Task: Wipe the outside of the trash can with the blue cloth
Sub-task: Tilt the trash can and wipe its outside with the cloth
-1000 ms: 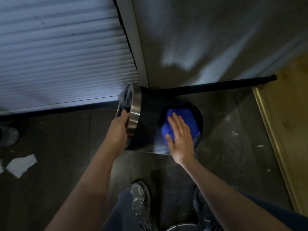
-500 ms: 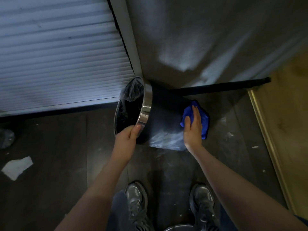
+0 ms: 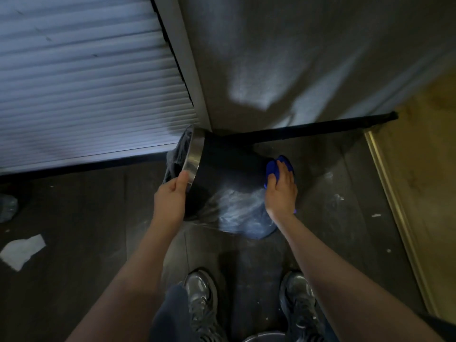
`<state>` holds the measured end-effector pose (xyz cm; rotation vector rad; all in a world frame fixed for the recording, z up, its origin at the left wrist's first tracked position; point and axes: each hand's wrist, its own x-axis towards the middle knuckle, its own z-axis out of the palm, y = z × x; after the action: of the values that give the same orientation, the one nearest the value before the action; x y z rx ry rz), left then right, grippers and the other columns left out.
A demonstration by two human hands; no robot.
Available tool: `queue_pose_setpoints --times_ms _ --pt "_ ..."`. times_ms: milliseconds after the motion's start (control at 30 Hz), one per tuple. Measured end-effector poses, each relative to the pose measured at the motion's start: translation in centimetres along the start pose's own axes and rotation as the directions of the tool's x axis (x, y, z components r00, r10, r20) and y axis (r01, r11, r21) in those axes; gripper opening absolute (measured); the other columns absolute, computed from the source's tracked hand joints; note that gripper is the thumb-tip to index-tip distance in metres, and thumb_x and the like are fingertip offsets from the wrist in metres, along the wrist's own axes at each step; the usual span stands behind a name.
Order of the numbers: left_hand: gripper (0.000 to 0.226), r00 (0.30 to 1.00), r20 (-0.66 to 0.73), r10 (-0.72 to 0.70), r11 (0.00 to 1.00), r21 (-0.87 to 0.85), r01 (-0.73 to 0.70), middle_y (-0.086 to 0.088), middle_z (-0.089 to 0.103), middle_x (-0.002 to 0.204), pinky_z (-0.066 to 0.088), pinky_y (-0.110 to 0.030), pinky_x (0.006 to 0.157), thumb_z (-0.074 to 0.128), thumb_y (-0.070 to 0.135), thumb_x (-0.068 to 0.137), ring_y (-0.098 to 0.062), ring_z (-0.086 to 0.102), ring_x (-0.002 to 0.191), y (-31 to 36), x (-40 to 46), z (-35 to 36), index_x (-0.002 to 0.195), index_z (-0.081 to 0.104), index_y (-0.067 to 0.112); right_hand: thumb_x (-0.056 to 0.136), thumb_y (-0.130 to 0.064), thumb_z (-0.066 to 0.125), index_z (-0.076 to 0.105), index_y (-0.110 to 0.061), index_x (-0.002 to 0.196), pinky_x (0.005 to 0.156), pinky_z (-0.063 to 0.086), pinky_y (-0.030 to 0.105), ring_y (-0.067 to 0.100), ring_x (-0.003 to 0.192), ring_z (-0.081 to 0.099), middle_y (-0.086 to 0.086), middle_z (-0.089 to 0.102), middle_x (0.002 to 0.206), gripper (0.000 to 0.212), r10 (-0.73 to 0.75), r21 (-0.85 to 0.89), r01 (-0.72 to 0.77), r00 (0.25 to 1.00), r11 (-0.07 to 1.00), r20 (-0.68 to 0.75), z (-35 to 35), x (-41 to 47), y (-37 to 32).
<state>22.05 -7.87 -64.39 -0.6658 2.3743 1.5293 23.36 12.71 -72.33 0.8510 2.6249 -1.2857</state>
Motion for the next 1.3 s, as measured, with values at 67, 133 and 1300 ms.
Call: queue_pose_setpoints --times_ms 67,133,1300 --pt "0.055 1.000 0.016 0.012 1.000 0.023 -0.012 -0.020 0.053 0.075 0.038 -0.037 0.068 0.040 0.042 0.093 -0.026 0.049 0.070 0.1 0.4 -0.1 0.084 0.060 -0.009 0.096 -0.021 0.032 0.026 -0.018 0.142 0.113 0.016 0.041 0.024 0.141 0.019 0.002 0.026 0.153 0.046 -0.027 -0.044 0.026 1.000 0.999 -0.012 0.7 -0.6 -2.2" --pt "0.055 1.000 0.015 0.014 0.999 0.032 -0.015 -0.019 0.049 0.073 0.035 -0.037 0.067 0.040 0.043 0.093 -0.026 0.046 0.069 0.2 0.6 0.0 0.081 0.059 -0.008 0.096 -0.021 0.034 0.026 -0.018 0.142 0.111 0.018 0.041 0.024 0.140 0.020 0.003 0.026 0.153 0.047 -0.112 -0.069 0.113 0.994 0.991 0.014 1.6 -1.2 -4.7" --pt "0.047 0.999 -0.037 0.019 0.997 0.078 -0.016 -0.005 0.049 0.061 0.035 -0.032 0.068 0.037 0.035 0.096 -0.021 0.046 0.068 1.8 0.5 1.1 0.055 0.046 0.014 0.090 -0.035 0.029 0.020 -0.023 0.143 0.111 0.013 0.030 0.021 0.140 0.023 0.001 0.027 0.152 0.055 -0.628 -0.185 0.670 0.740 0.719 0.241 4.0 -4.7 -7.4"
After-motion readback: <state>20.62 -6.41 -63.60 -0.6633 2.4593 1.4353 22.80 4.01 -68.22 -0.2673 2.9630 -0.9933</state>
